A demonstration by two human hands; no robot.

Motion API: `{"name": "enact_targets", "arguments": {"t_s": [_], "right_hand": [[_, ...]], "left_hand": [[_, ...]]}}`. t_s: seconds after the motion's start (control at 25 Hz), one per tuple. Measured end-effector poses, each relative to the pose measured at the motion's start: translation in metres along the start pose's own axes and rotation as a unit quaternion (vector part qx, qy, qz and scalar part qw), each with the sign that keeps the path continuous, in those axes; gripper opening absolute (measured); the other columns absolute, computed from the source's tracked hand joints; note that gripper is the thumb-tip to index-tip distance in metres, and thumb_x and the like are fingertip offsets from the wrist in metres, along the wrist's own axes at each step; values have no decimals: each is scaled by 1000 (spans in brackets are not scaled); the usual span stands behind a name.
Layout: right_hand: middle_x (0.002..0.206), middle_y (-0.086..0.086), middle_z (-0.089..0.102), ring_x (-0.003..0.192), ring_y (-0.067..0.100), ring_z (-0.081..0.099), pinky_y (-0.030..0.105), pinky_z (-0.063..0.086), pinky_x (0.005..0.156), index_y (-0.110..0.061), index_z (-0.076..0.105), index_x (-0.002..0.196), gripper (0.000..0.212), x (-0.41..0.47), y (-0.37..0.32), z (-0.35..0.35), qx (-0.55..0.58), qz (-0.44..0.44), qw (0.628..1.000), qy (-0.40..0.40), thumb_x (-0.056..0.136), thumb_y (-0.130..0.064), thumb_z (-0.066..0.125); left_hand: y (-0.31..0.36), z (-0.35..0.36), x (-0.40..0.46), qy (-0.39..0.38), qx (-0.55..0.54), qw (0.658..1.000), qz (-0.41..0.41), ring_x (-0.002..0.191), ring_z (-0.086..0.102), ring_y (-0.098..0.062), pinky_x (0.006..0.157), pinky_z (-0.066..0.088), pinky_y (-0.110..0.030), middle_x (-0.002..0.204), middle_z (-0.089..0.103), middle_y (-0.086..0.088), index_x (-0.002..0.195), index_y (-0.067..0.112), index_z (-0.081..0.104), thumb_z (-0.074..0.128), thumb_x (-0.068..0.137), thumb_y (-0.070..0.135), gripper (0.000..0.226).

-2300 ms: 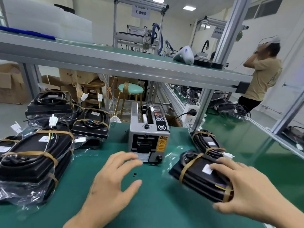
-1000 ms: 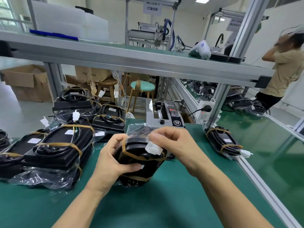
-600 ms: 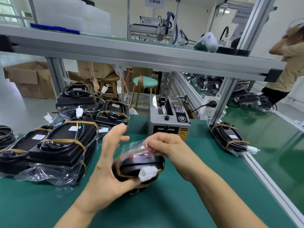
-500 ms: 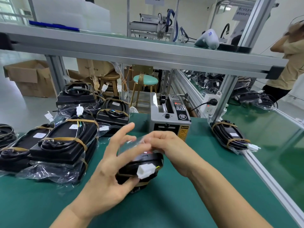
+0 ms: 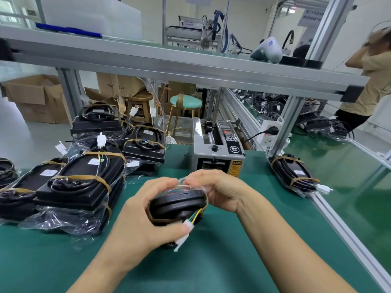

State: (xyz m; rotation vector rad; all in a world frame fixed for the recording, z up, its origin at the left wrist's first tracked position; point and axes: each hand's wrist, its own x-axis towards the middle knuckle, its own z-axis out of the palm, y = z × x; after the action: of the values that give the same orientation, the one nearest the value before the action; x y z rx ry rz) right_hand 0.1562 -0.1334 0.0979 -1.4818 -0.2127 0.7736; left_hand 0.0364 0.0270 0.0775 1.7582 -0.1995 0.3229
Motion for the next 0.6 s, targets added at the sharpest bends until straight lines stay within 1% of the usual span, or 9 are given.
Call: {"name": "enact_targets", "arguments": {"t_s": [0.08, 0.12, 0.2, 0.32, 0.44, 0.48, 0.52, 0.56, 0.6], "right_hand": [[88, 9, 65, 75, 19, 60, 32, 47, 76, -11, 68, 91, 28, 6, 9, 4, 63, 19, 998, -20, 65, -19, 73], [90, 10, 64, 79, 21, 60, 33, 47, 80, -10, 67, 95, 30, 9, 14, 7, 97, 27, 994, -34, 67, -18, 71], [90, 9, 65, 82, 22, 60, 33, 47, 85, -9, 66, 92, 26, 13, 23, 12, 160, 15, 986, -39, 67, -13, 72], [90, 6, 70, 87, 21, 63, 36, 46, 93, -12, 72, 87, 17, 14, 35, 10, 202, -45, 978, -26, 70, -16, 72], [101, 4, 71, 94, 19, 65, 38, 43, 97, -16, 74, 93, 17, 10, 43, -1, 256, -75, 964, -17, 76, -18, 72], [101, 2, 71, 93, 17, 65, 36, 42, 94, -17, 74, 93, 15, 9, 45, -6, 278, -77, 957, 32, 78, -19, 72], [96, 0, 70, 87, 14, 65, 32, 44, 87, -17, 74, 91, 11, 11, 48, -12, 275, -79, 951, 117, 80, -19, 72], [87, -2, 69, 79, 12, 63, 26, 45, 78, -16, 73, 91, 9, 13, 51, -19, 241, -82, 939, 233, 83, -17, 70], [76, -2, 65, 70, 10, 58, 21, 46, 68, -14, 73, 90, 7, 14, 53, -24, 194, -89, 913, 349, 85, -15, 69]], "left_hand": [[-7, -3, -3, 5, 63, 998, 12, 102, 61, 5, 82, 42, -3, 113, 64, 22, 116, 41, 59, 83, 41, 39, 79], [-11, -3, -3, 19, 78, 996, 22, 101, 61, 5, 82, 41, -2, 111, 65, 23, 115, 44, 59, 83, 42, 38, 77], [-17, 0, -1, 52, 94, 993, 50, 97, 62, 4, 82, 41, -3, 106, 66, 22, 109, 46, 60, 84, 42, 36, 71], [-21, 5, 2, 66, 109, 987, 94, 97, 62, -1, 84, 42, -7, 105, 65, 18, 107, 41, 61, 85, 44, 36, 67], [-33, 2, 5, 71, 122, 980, 140, 100, 62, -4, 89, 45, -15, 107, 64, 15, 107, 31, 63, 86, 49, 29, 63], [-37, -1, 6, 90, 115, 980, 133, 99, 62, -4, 90, 45, -15, 106, 64, 14, 107, 30, 63, 89, 49, 29, 64], [-40, -4, 7, 115, 106, 980, 123, 98, 61, -2, 89, 44, -12, 105, 64, 15, 107, 31, 62, 93, 47, 31, 68], [-43, -6, 8, 141, 102, 978, 115, 97, 60, -1, 89, 42, -9, 104, 63, 15, 107, 32, 62, 92, 46, 31, 68], [-45, -7, 8, 157, 107, 975, 116, 97, 59, 1, 88, 41, -6, 104, 63, 16, 107, 32, 61, 89, 47, 29, 66]]}}
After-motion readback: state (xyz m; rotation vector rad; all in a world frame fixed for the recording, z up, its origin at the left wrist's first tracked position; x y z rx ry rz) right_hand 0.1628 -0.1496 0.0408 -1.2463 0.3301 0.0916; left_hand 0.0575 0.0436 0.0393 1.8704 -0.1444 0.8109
